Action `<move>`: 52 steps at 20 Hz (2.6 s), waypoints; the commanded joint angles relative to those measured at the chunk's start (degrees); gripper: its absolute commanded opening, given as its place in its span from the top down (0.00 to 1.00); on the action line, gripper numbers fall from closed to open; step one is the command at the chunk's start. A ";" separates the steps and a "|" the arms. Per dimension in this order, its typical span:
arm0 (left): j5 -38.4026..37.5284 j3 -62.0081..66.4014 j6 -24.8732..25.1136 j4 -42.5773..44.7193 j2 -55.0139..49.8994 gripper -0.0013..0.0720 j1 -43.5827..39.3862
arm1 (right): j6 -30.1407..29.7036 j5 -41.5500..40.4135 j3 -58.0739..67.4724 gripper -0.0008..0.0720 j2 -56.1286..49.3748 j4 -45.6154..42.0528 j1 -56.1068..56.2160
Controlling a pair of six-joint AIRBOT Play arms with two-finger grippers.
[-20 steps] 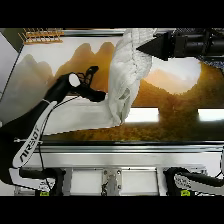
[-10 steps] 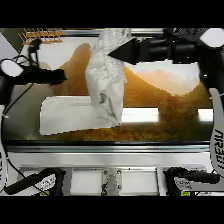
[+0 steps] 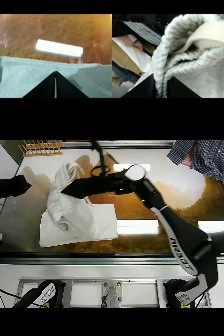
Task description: Fold the clothes and pants, and hang the long-sleeved shirts on hangers.
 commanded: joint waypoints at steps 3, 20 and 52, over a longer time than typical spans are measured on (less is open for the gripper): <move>-0.96 0.07 0.46 -0.02 1.68 0.97 2.03 | -3.23 -20.06 2.34 0.93 -12.28 -3.26 10.25; 3.02 -8.13 1.73 0.44 8.94 0.97 1.92 | -6.03 20.96 2.23 0.01 -15.93 -6.84 -5.88; 1.77 -18.97 1.84 0.44 6.97 0.97 -16.39 | -5.38 -15.56 -49.92 0.20 7.54 -7.26 -17.81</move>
